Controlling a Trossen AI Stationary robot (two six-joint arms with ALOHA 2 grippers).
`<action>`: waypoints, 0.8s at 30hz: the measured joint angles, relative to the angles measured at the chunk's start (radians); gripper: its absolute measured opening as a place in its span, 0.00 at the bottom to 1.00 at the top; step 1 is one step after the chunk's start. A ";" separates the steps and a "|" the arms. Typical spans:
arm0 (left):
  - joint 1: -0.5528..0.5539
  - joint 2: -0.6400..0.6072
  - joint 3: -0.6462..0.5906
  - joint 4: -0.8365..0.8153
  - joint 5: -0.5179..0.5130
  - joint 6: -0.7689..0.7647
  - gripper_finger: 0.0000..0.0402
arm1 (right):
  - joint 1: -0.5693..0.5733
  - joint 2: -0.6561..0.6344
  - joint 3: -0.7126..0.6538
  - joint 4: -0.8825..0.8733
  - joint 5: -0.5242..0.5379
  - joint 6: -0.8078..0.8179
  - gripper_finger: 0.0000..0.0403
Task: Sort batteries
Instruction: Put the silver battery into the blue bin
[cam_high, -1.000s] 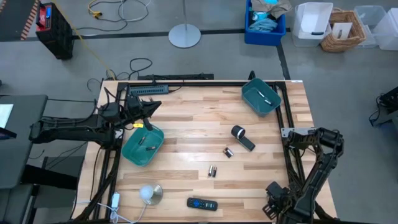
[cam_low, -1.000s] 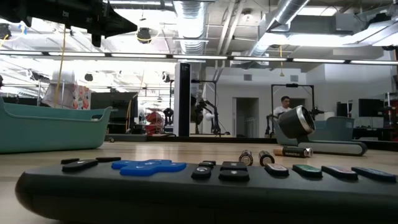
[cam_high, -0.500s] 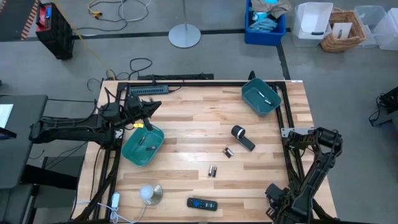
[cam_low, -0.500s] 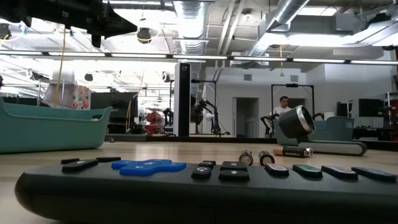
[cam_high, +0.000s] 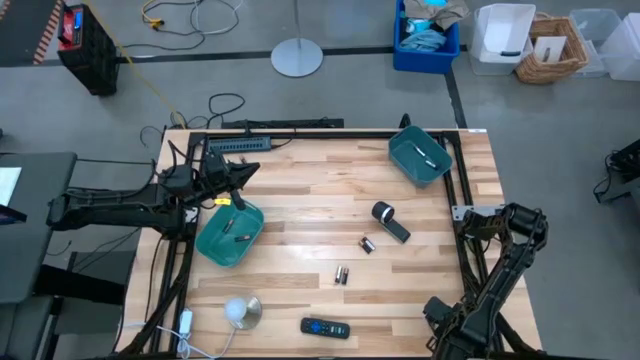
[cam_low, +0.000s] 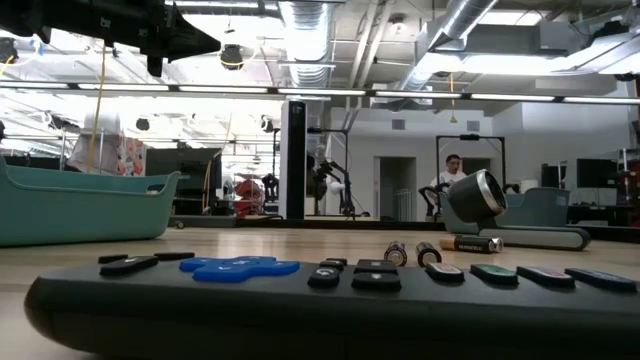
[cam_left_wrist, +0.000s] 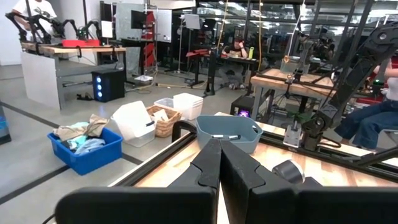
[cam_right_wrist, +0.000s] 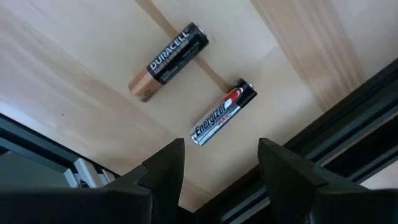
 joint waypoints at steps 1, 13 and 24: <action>0.000 0.000 0.000 0.000 0.000 0.000 0.00 | -0.006 0.000 0.000 0.000 0.000 0.000 0.56; 0.000 0.000 0.000 0.000 0.000 0.003 0.00 | -0.053 -0.001 -0.025 -0.005 -0.025 0.009 0.56; 0.000 0.000 0.000 0.001 0.001 0.011 0.00 | -0.027 0.062 -0.025 0.019 -0.024 0.067 0.56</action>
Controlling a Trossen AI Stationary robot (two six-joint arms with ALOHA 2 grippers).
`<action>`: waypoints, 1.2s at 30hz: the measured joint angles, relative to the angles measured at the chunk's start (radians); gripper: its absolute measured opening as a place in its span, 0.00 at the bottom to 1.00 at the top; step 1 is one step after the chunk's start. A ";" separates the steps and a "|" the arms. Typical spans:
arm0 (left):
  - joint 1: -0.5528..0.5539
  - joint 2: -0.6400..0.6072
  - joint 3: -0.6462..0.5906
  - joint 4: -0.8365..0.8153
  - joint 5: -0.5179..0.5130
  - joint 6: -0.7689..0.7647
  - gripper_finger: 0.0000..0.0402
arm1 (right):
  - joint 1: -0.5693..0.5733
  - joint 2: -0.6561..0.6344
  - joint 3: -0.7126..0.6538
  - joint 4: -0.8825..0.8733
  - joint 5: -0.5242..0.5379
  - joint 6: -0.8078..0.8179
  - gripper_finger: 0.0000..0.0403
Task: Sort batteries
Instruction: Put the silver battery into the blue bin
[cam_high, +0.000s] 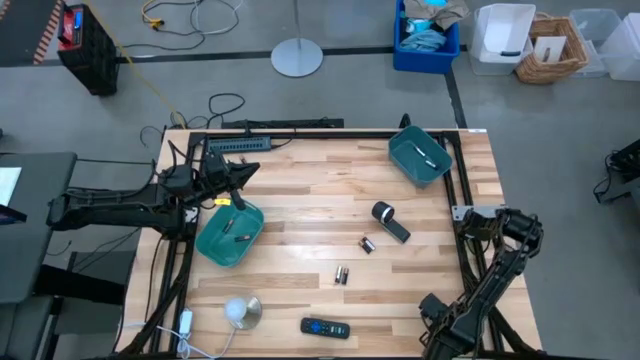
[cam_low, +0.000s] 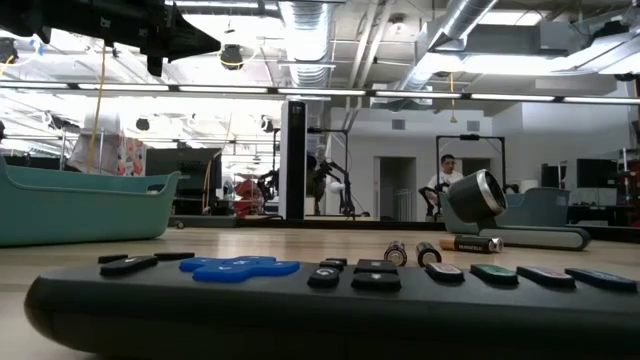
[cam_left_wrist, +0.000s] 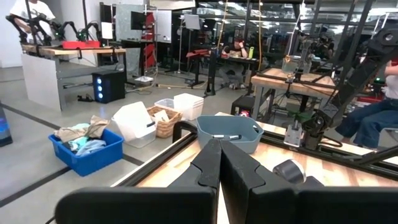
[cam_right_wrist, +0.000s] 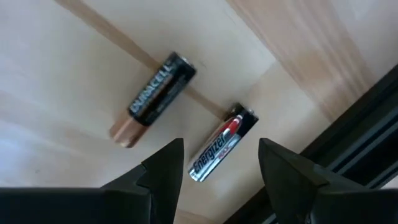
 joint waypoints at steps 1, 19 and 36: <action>0.000 0.000 0.000 0.000 0.002 0.000 0.00 | 0.003 0.003 0.000 0.002 -0.002 0.006 0.56; 0.000 0.000 0.000 0.001 0.025 0.000 0.00 | 0.025 0.053 0.002 0.084 0.006 -0.047 0.40; 0.000 0.000 0.000 -0.009 0.025 -0.003 0.00 | 0.003 0.056 0.001 0.093 0.023 -0.138 0.17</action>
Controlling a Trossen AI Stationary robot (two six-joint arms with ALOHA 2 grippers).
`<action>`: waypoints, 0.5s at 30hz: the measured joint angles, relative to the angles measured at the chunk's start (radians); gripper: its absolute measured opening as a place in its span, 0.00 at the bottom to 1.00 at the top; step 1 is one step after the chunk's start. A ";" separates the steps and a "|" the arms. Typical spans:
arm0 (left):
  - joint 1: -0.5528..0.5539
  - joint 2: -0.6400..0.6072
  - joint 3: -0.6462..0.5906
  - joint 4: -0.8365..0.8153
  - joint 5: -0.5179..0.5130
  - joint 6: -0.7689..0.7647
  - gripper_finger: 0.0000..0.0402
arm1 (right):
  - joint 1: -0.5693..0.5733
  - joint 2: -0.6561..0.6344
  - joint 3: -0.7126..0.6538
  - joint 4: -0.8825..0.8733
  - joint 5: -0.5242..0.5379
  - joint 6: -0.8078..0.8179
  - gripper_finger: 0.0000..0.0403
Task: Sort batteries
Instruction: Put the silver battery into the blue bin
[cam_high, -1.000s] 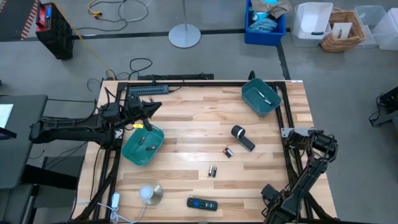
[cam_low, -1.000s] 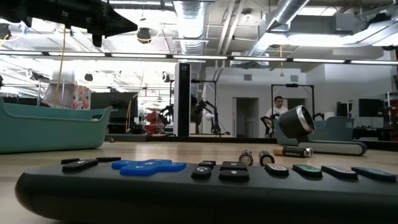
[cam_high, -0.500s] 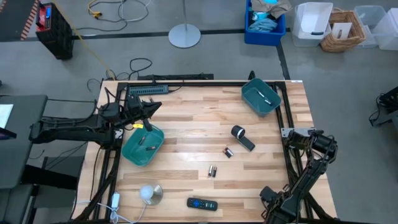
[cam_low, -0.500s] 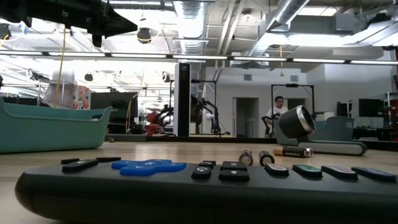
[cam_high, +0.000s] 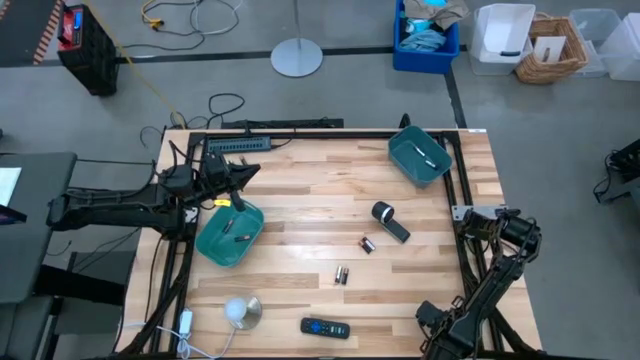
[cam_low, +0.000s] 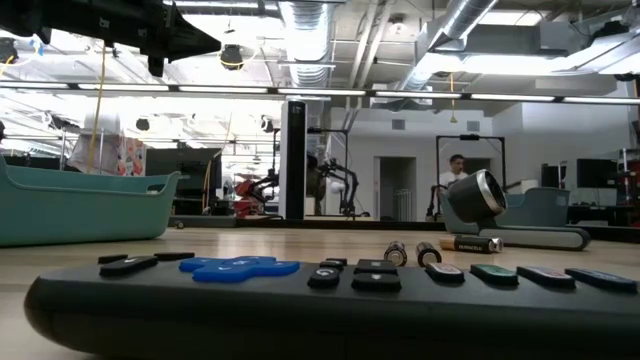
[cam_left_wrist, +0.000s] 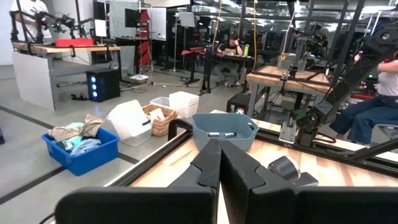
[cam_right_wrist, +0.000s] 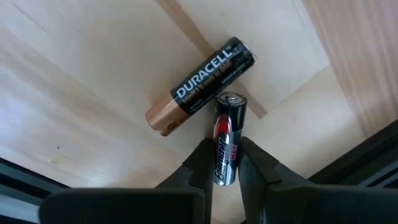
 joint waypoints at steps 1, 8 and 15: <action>0.000 0.000 0.000 0.000 0.000 -0.001 0.00 | -0.004 0.000 0.000 -0.005 0.001 -0.008 0.16; 0.000 0.000 0.000 -0.008 0.000 -0.004 0.00 | -0.010 0.000 0.000 -0.032 0.003 -0.011 0.14; 0.000 0.000 0.000 -0.008 0.000 -0.010 0.00 | -0.008 0.000 0.000 -0.058 0.006 0.016 0.14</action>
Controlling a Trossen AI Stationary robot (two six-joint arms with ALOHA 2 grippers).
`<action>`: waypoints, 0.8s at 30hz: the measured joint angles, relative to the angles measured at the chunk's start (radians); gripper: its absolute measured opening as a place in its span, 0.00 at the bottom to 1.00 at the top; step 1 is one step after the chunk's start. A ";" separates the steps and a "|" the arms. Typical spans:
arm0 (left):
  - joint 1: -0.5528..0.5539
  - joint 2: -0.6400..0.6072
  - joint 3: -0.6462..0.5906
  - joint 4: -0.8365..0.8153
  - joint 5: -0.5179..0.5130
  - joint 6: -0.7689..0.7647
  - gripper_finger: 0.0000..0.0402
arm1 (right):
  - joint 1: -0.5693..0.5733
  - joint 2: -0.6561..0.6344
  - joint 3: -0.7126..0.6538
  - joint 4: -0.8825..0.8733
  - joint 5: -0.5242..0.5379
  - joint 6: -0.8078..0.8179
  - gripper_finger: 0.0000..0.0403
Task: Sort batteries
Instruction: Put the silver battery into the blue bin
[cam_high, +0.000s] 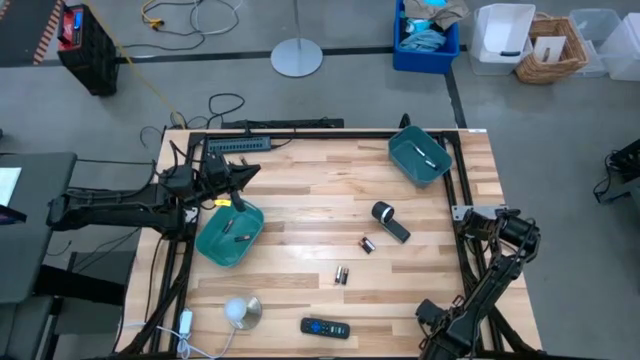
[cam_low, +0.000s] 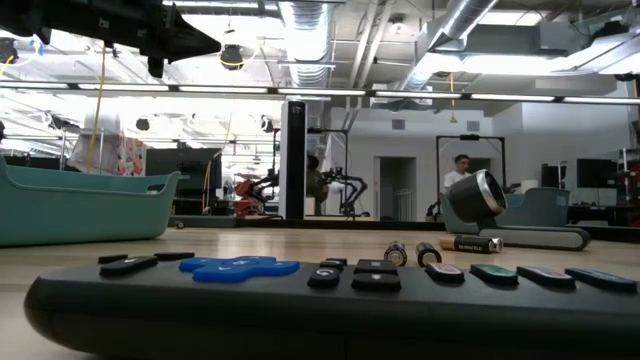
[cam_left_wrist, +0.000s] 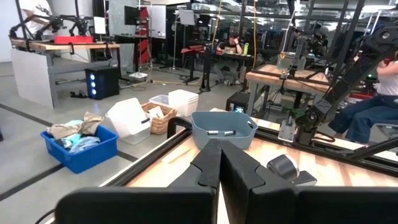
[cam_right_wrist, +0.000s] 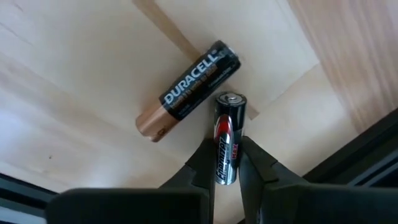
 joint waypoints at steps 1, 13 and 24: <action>0.000 0.000 0.000 0.000 0.000 0.000 0.00 | 0.000 0.000 0.000 -0.004 0.000 0.004 0.14; 0.000 0.000 0.000 0.000 0.000 -0.001 0.00 | -0.001 -0.027 -0.007 -0.119 0.027 0.048 0.13; 0.000 0.000 0.000 0.000 0.000 -0.002 0.00 | -0.029 -0.080 -0.004 -0.195 0.060 0.053 0.13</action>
